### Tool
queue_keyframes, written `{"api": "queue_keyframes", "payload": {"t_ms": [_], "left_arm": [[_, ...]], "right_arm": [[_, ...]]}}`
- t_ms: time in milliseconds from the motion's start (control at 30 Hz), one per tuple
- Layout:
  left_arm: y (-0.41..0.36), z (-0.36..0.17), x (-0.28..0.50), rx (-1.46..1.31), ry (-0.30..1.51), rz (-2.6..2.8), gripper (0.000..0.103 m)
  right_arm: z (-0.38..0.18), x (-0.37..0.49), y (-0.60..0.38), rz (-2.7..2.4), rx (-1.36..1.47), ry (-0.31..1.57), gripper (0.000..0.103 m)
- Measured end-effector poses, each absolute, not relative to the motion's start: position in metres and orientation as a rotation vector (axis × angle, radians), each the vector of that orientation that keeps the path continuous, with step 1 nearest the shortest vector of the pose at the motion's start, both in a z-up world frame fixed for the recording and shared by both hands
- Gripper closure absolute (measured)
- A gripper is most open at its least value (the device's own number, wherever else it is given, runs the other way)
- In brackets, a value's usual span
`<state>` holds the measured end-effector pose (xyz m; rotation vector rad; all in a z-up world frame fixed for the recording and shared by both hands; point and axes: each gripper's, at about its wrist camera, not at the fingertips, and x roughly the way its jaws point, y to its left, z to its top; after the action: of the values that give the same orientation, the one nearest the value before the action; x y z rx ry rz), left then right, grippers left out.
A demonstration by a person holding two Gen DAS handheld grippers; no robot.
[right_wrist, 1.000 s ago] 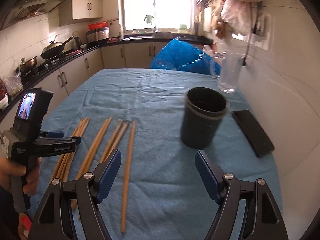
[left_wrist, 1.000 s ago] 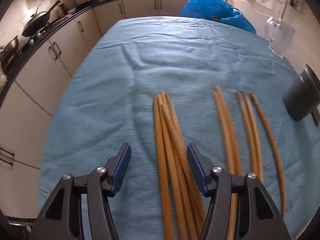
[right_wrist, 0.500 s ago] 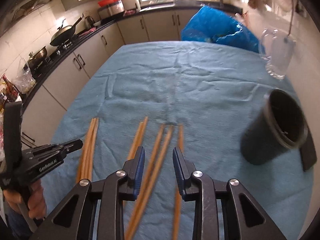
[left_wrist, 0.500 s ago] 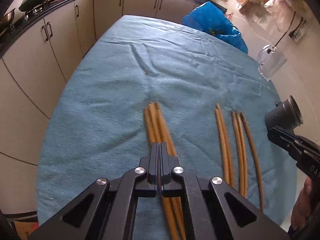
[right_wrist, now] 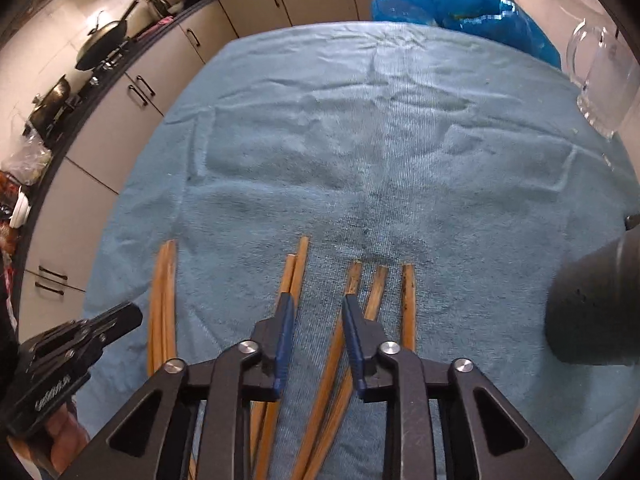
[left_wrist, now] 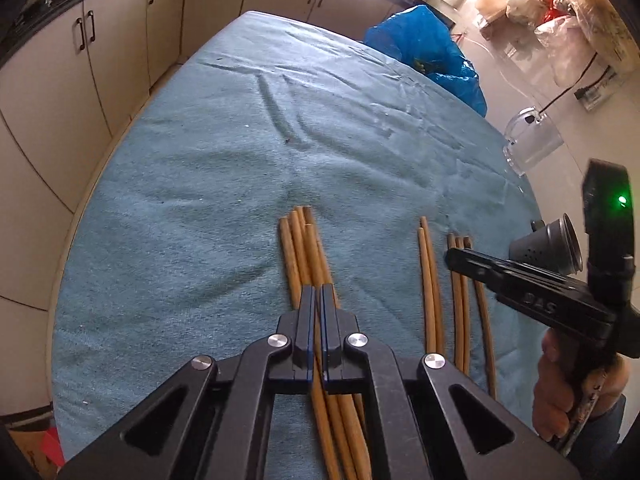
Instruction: Organize utensils
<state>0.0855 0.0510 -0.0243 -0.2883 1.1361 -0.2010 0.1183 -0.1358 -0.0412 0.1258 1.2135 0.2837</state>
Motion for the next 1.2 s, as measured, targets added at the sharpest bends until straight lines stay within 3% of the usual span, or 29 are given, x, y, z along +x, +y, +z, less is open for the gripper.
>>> {"api": "queue_keyframes", "payload": {"t_ms": [167,300,400,733,1200], "left_arm": [[0.048,-0.023,0.093,-0.281,1.142,-0.196,0.087],[0.046,-0.023,0.099,-0.259,1.153,-0.175,0.087],[0.048,-0.025,0.102,-0.254,1.169,-0.159,0.087],[0.031,-0.032,0.112,-0.161,1.209,-0.088,0.087],[0.068,-0.036,0.095,-0.198,1.202,-0.077,0.097]], "right_arm": [[-0.044,0.123,-0.123,0.282,0.079,1.216,0.081],[-0.047,0.125,-0.111,0.283,0.025,1.210,0.082],[-0.047,0.126,-0.107,0.271,-0.008,1.218,0.094],[-0.048,0.126,-0.109,0.255,-0.026,1.224,0.095],[-0.050,0.123,-0.117,0.263,0.014,1.221,0.095]]}}
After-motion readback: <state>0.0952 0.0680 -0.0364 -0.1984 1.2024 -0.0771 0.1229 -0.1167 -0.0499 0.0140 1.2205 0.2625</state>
